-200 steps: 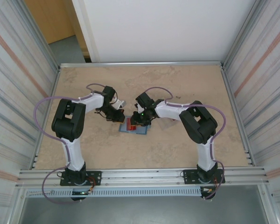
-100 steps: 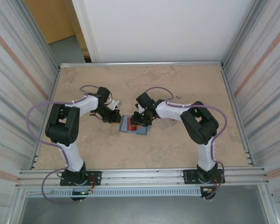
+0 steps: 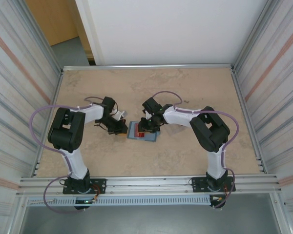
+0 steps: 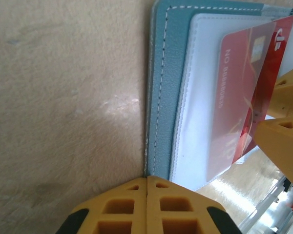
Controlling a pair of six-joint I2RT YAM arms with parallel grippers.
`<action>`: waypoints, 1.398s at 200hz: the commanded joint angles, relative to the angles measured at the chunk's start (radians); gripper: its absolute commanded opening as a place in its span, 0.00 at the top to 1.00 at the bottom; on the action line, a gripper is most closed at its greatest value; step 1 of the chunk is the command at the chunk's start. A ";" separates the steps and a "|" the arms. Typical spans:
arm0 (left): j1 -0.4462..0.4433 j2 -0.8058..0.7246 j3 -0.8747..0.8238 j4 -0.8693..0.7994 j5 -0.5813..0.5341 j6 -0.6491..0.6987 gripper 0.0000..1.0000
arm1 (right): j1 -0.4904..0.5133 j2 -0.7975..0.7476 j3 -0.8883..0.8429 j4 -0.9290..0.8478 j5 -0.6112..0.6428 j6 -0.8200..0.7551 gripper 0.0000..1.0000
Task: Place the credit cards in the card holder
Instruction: Insert the credit card into the card slot.
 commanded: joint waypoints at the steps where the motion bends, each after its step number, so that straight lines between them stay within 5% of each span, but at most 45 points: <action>1: -0.036 0.000 -0.034 0.036 0.054 -0.049 0.97 | 0.020 -0.014 0.004 -0.045 0.026 0.016 0.70; 134: -0.052 -0.074 0.012 0.013 0.065 -0.045 0.97 | 0.024 -0.073 0.039 -0.169 0.105 -0.023 0.66; 279: -0.070 0.054 0.000 0.058 0.096 -0.095 1.00 | 0.057 -0.074 0.031 -0.199 0.152 -0.031 0.69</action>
